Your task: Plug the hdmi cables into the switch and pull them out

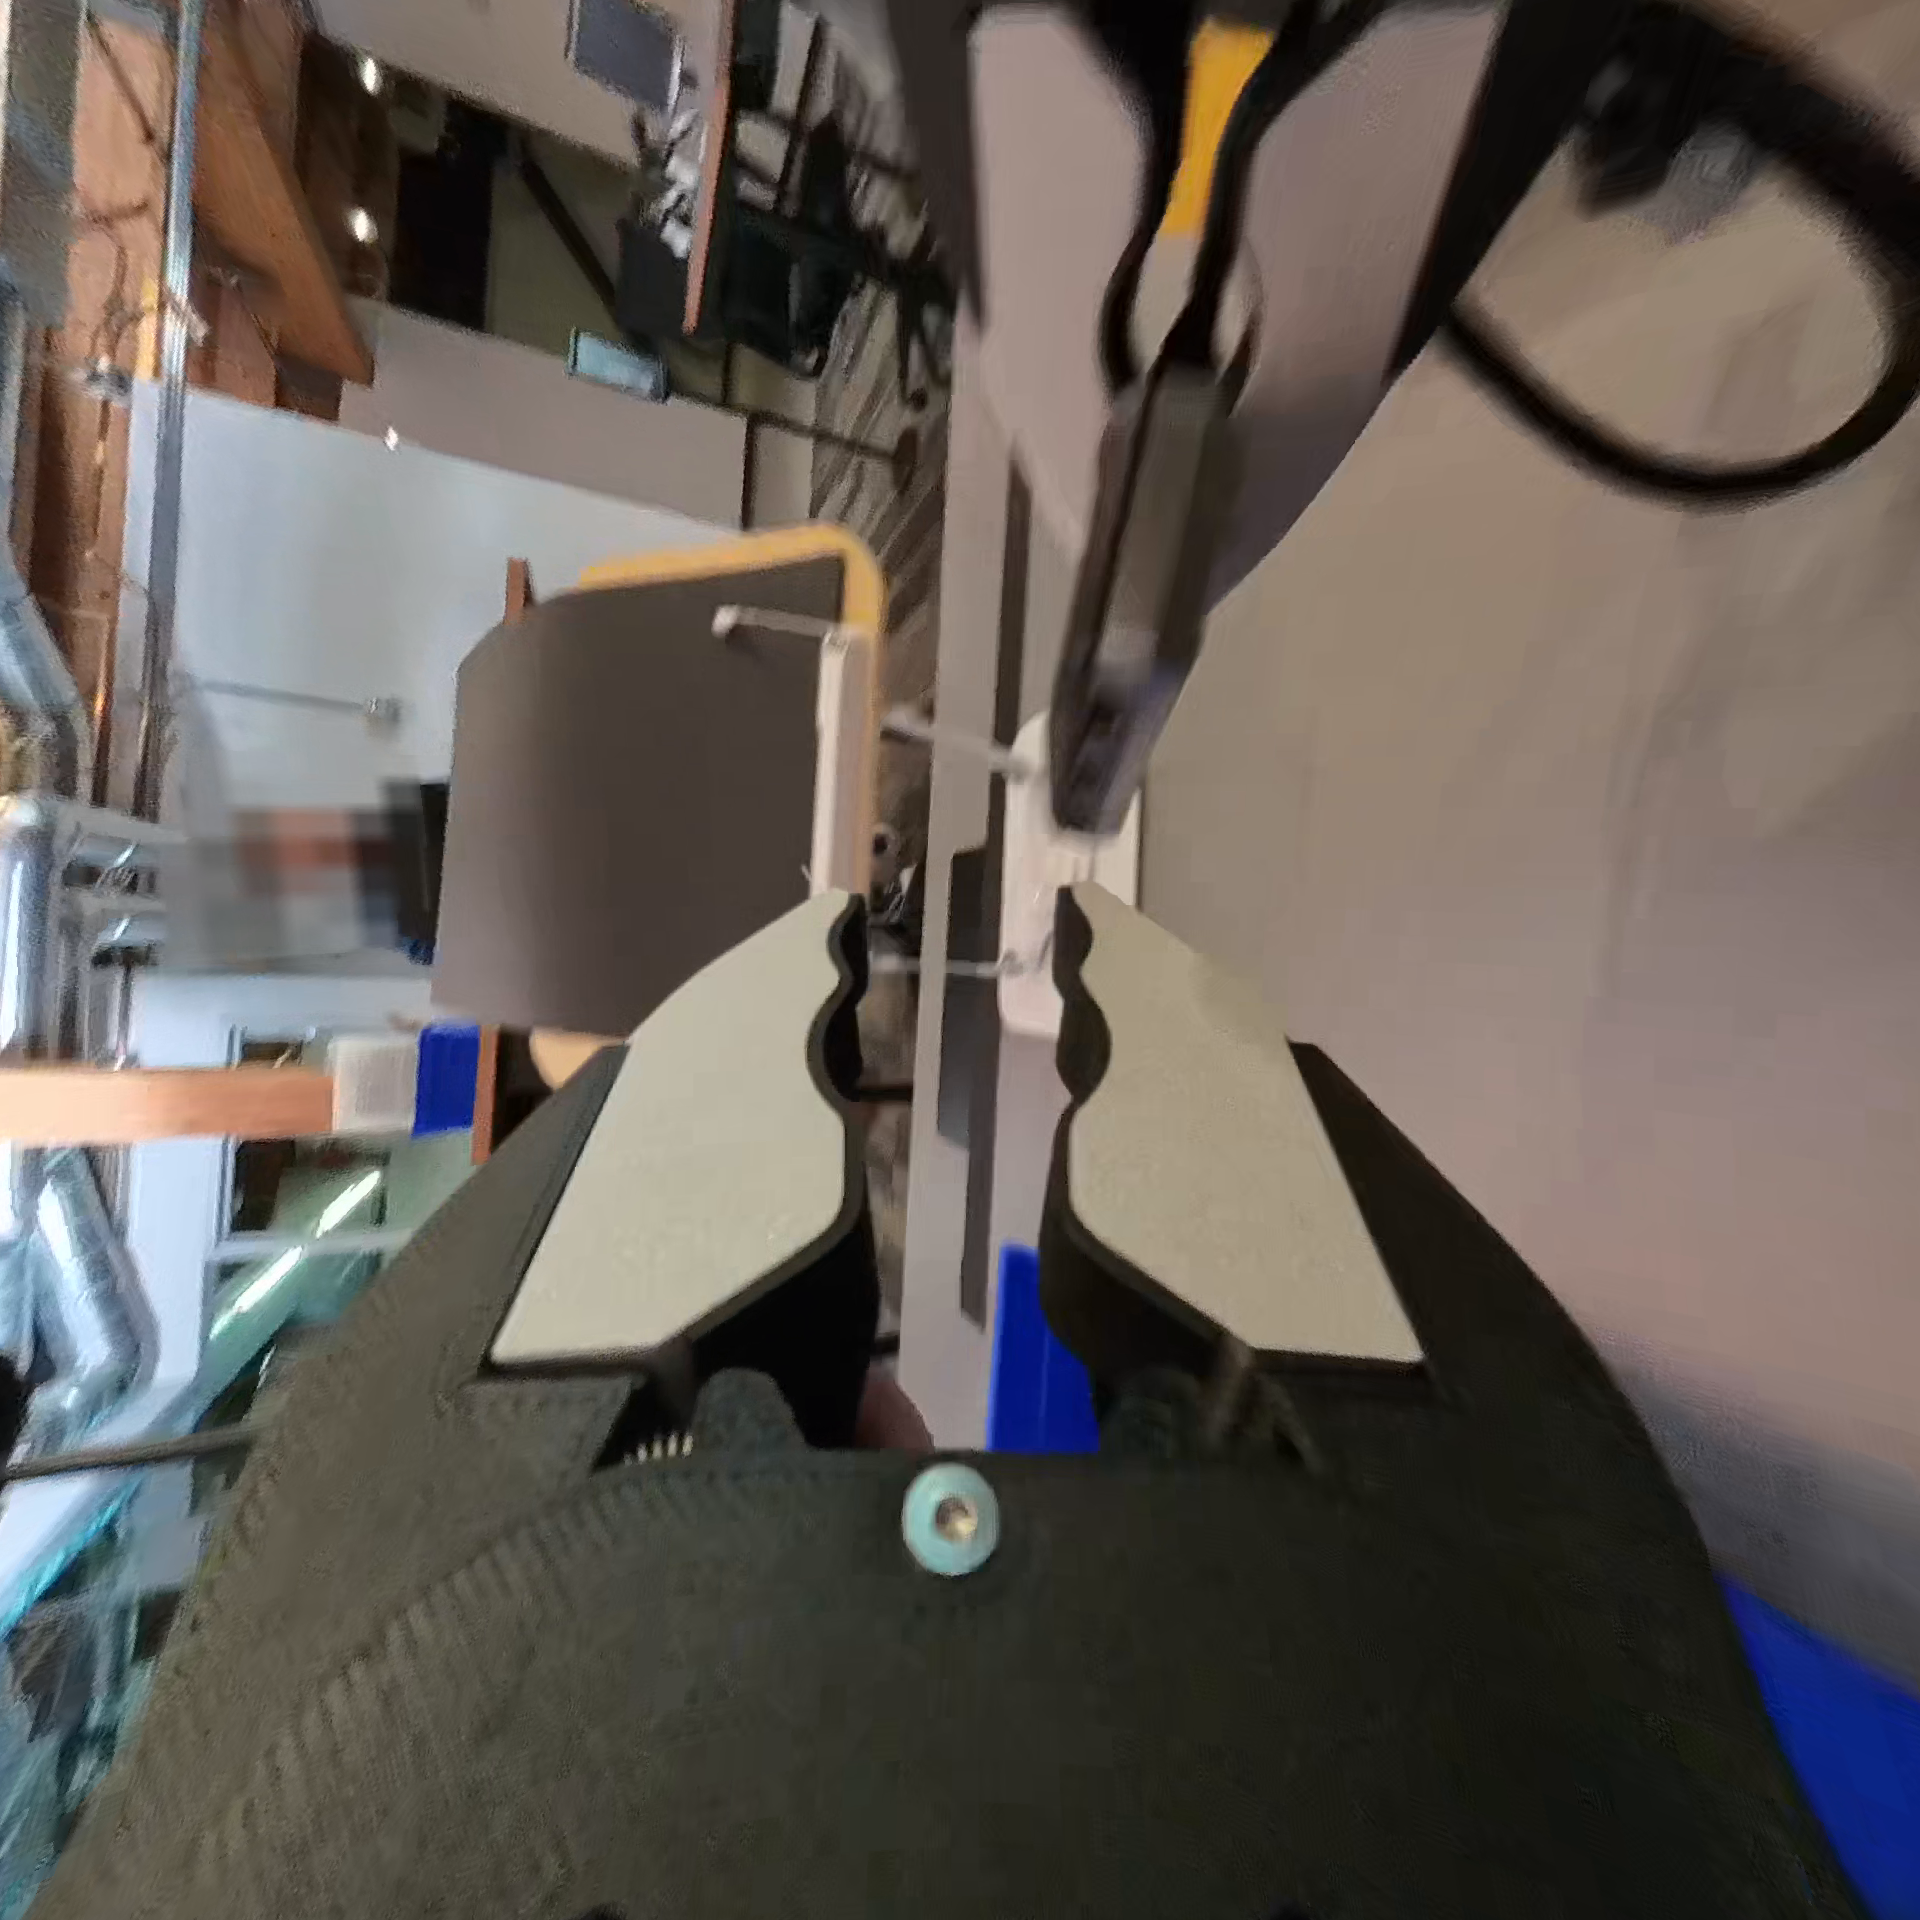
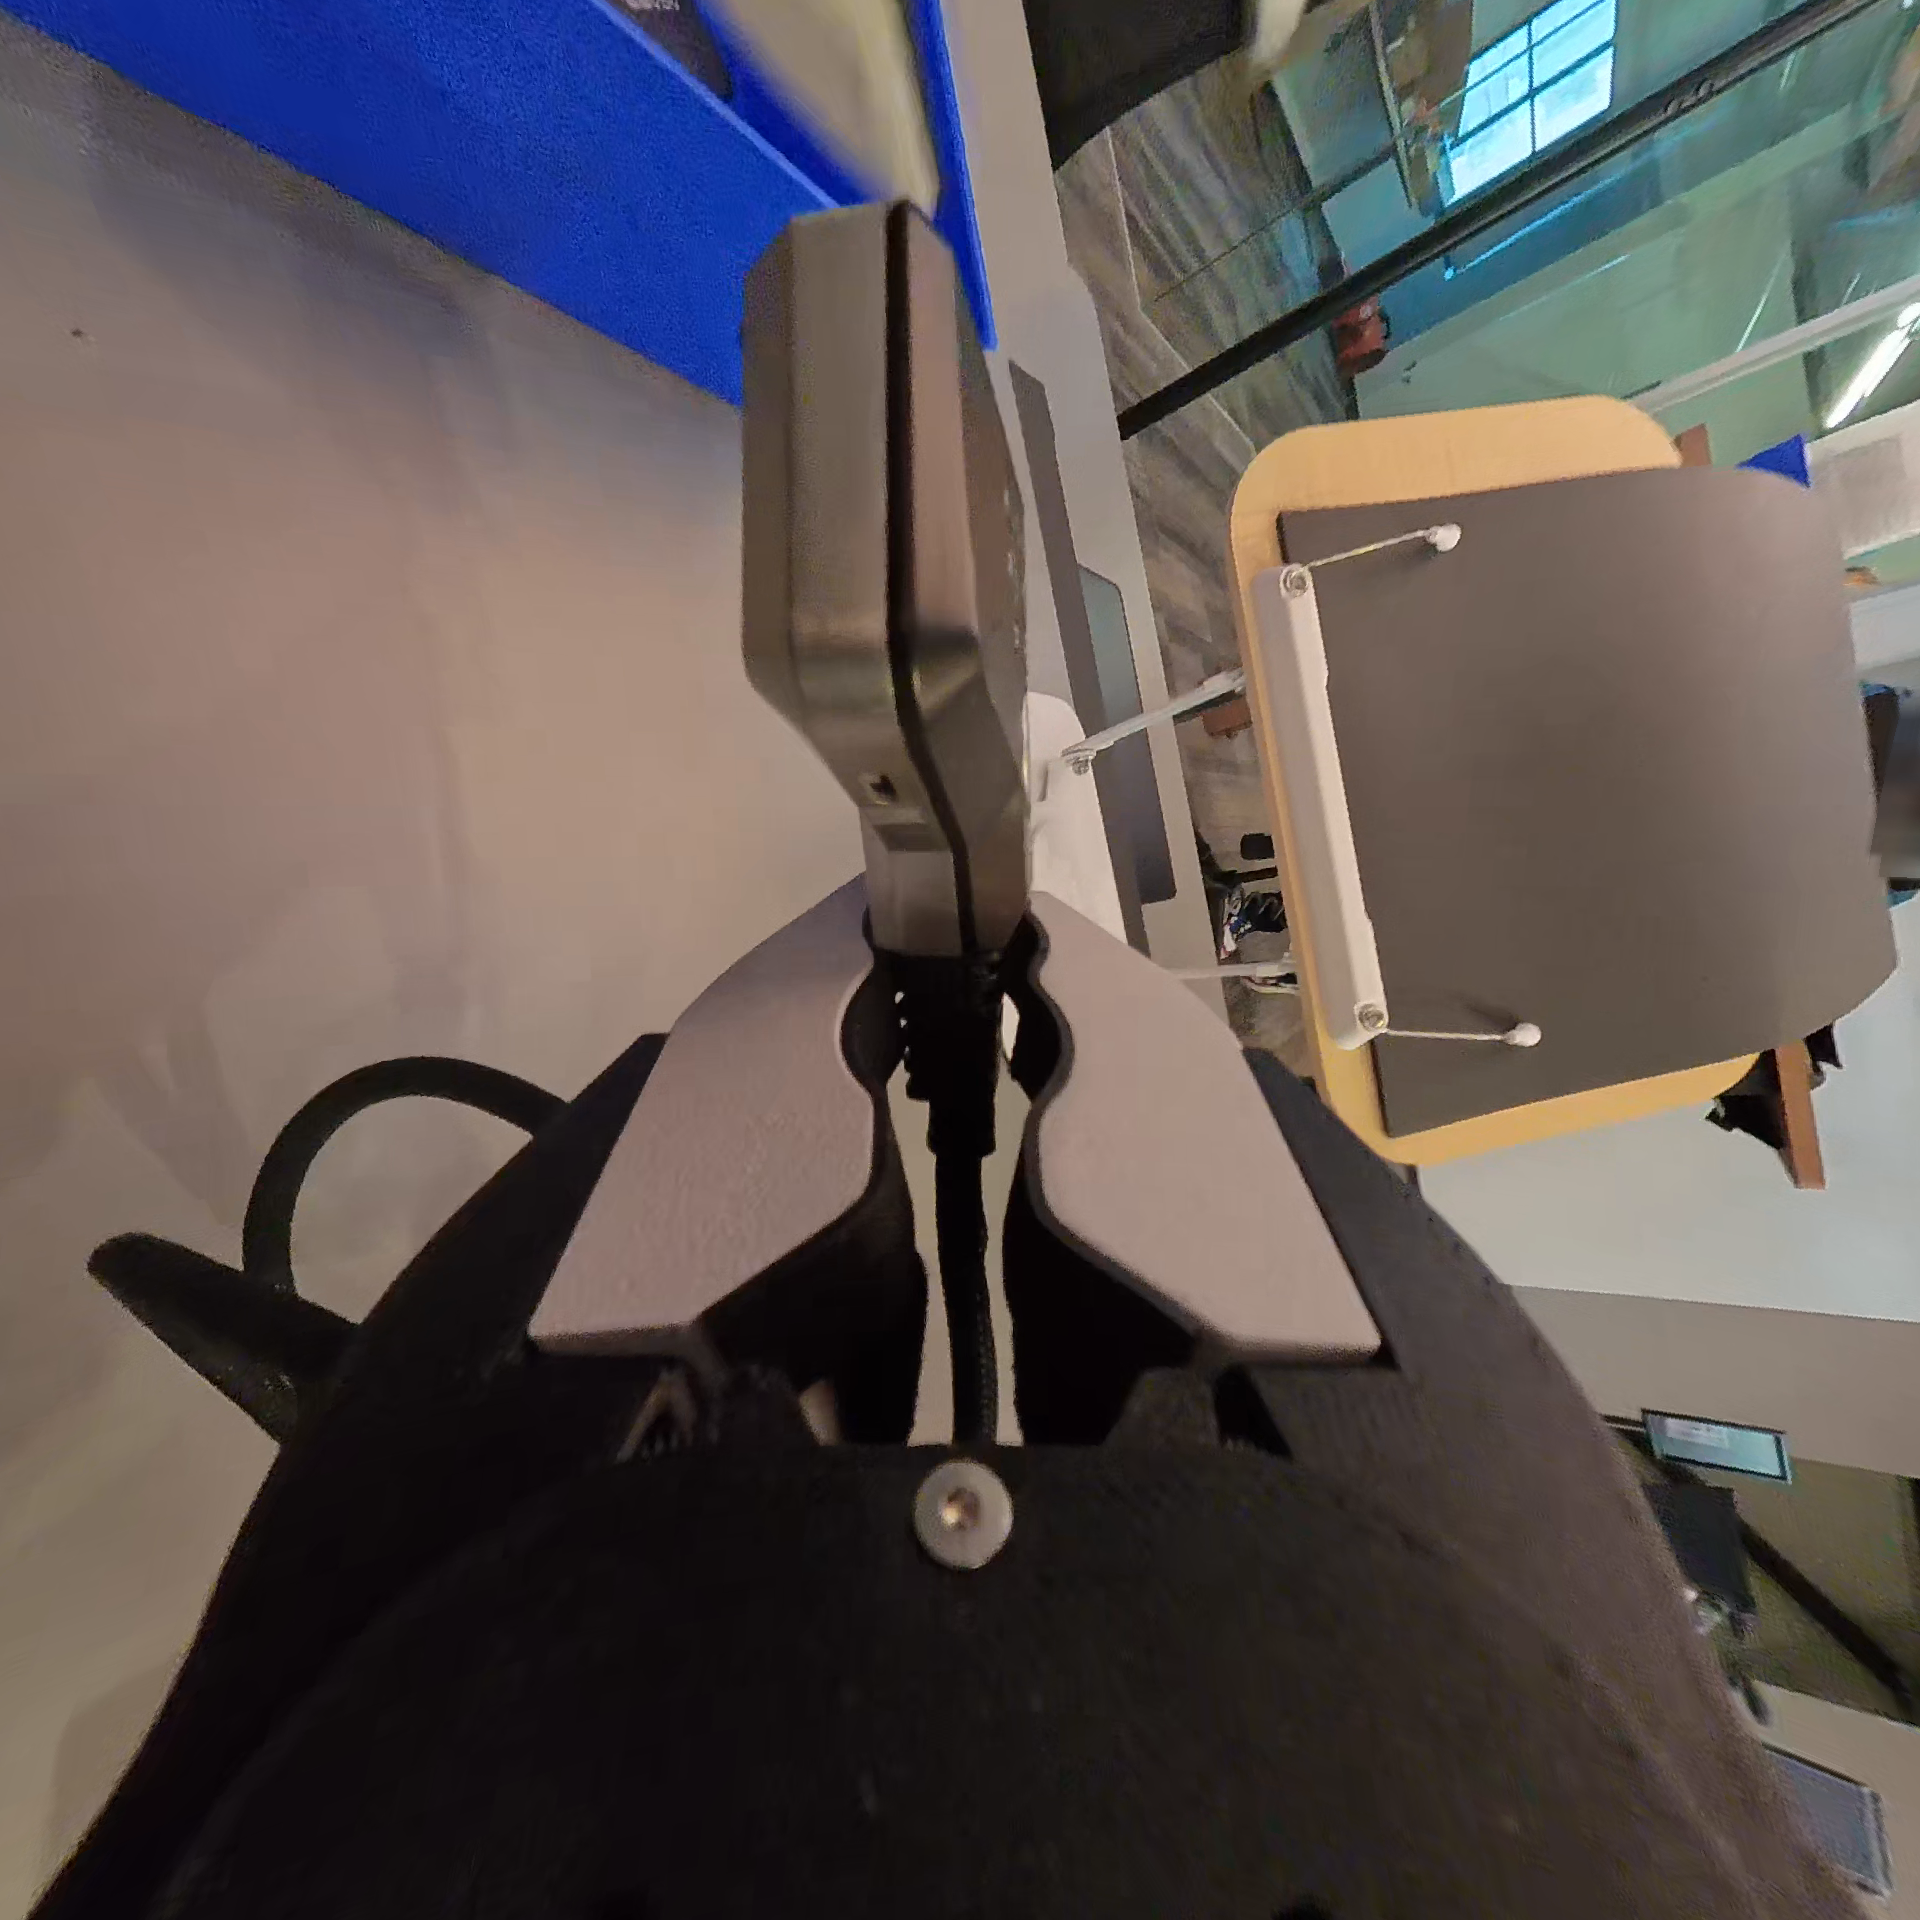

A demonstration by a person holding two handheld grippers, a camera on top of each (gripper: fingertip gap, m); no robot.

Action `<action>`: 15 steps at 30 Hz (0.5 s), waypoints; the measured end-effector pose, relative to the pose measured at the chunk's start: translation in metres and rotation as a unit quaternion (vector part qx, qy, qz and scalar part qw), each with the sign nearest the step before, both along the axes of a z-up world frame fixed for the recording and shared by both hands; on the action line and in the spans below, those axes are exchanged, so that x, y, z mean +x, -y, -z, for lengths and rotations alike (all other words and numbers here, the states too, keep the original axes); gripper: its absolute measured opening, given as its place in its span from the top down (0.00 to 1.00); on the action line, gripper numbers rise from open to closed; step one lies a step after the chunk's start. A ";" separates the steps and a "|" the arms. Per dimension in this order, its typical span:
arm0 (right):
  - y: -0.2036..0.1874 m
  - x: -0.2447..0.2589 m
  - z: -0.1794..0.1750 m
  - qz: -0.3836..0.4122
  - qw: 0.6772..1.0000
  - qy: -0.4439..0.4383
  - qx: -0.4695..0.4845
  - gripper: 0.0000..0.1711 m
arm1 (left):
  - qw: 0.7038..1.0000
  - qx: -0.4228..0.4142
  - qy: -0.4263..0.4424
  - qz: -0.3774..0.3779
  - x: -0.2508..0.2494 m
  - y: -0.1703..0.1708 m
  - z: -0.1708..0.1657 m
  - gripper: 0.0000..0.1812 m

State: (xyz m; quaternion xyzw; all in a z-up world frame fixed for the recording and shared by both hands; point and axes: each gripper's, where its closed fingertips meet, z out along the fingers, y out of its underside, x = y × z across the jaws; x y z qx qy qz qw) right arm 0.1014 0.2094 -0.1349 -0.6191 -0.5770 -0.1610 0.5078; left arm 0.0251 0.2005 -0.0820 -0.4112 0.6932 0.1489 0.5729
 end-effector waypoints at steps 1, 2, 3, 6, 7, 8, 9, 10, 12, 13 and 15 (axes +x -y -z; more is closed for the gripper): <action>-0.001 0.002 0.002 0.002 1.000 -0.003 -0.004 0.90 | 1.000 0.001 0.001 -0.022 -0.016 -0.008 -0.006 0.82; -0.002 0.004 0.004 0.004 1.000 -0.006 -0.008 0.90 | 0.999 -0.005 0.003 -0.046 -0.035 -0.016 -0.010 0.81; -0.003 0.006 0.006 0.006 1.000 -0.007 -0.011 0.90 | 0.998 -0.015 0.011 -0.068 -0.053 -0.023 -0.015 0.81; -0.005 0.010 0.010 0.010 1.000 -0.017 -0.024 0.90 | 0.990 -0.057 0.006 -0.132 -0.113 -0.041 -0.011 0.81; -0.006 0.010 0.011 0.010 0.999 -0.020 -0.028 0.90 | 0.985 -0.068 -0.013 -0.160 -0.135 -0.046 -0.003 0.80; -0.007 0.011 0.012 0.011 0.999 -0.020 -0.030 0.90 | 0.979 -0.077 -0.033 -0.184 -0.156 -0.051 0.006 0.79; -0.007 0.012 0.013 0.013 0.999 -0.021 -0.031 0.90 | 0.975 -0.091 -0.045 -0.197 -0.171 -0.052 0.017 0.80; -0.008 0.012 0.014 0.013 0.999 -0.024 -0.034 0.90 | 0.970 -0.118 -0.054 -0.207 -0.185 -0.051 0.030 0.79; -0.008 0.013 0.015 0.014 0.999 -0.029 -0.038 0.90 | 0.958 -0.168 -0.068 -0.221 -0.204 -0.044 0.056 0.80; -0.008 0.014 0.016 0.014 0.999 -0.029 -0.040 0.90 | 0.954 -0.186 -0.077 -0.221 -0.209 -0.039 0.068 0.80; -0.008 0.013 0.017 0.013 0.999 -0.030 -0.043 0.90 | 0.940 -0.235 -0.099 -0.226 -0.219 -0.027 0.094 0.81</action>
